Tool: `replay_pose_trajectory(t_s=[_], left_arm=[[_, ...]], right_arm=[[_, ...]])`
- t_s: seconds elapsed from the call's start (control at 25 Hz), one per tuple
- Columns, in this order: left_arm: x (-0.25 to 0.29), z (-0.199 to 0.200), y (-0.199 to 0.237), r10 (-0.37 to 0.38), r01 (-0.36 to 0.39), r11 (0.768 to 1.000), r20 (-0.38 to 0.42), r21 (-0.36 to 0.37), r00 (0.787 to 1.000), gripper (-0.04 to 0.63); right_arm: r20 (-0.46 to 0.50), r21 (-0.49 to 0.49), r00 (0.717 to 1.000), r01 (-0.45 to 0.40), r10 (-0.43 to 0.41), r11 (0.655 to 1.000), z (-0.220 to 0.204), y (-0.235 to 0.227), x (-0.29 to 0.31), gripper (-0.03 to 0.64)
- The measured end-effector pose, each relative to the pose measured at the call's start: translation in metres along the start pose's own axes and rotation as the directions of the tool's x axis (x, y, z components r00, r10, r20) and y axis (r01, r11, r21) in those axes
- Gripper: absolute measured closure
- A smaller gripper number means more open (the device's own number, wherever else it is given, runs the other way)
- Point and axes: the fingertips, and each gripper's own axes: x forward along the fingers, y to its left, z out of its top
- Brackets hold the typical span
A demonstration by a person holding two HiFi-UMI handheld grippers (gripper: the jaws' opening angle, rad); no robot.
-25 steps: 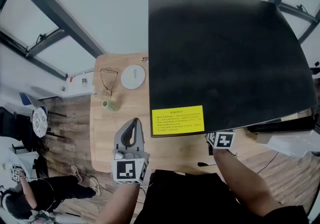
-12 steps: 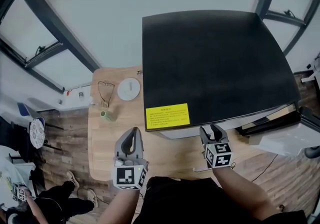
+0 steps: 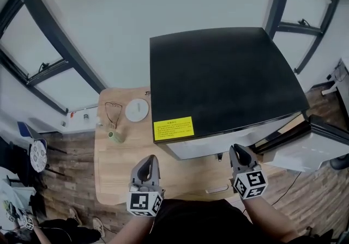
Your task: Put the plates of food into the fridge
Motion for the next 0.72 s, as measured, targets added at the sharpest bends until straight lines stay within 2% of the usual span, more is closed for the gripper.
replay_pose_trajectory(t_s=[0.04, 0.08, 0.24, 0.72], left_arm=[[0.0, 0.0, -0.001, -0.003, 0.003, 1.0, -0.002, 0.001, 1.0, 0.592], [0.0, 0.0, -0.001, -0.005, 0.005, 1.0, -0.002, 0.006, 1.0, 0.591], [0.004, 0.001, -0.005, -0.012, 0.012, 1.0, 0.005, 0.027, 1.0, 0.591], [0.004, -0.005, -0.011, -0.015, 0.015, 1.0, -0.006, 0.024, 1.0, 0.591]], right_arm=[[0.007, 0.006, 1.0, 0.0, 0.0, 1.0, 0.005, -0.003, -0.002, 0.582], [0.012, 0.004, 1.0, -0.003, 0.003, 1.0, 0.009, -0.005, -0.004, 0.594], [0.028, -0.036, 1.0, -0.004, 0.005, 0.999, 0.021, -0.009, -0.006, 0.595], [0.032, -0.038, 0.999, -0.012, 0.013, 0.999, 0.024, -0.007, 0.007, 0.595]])
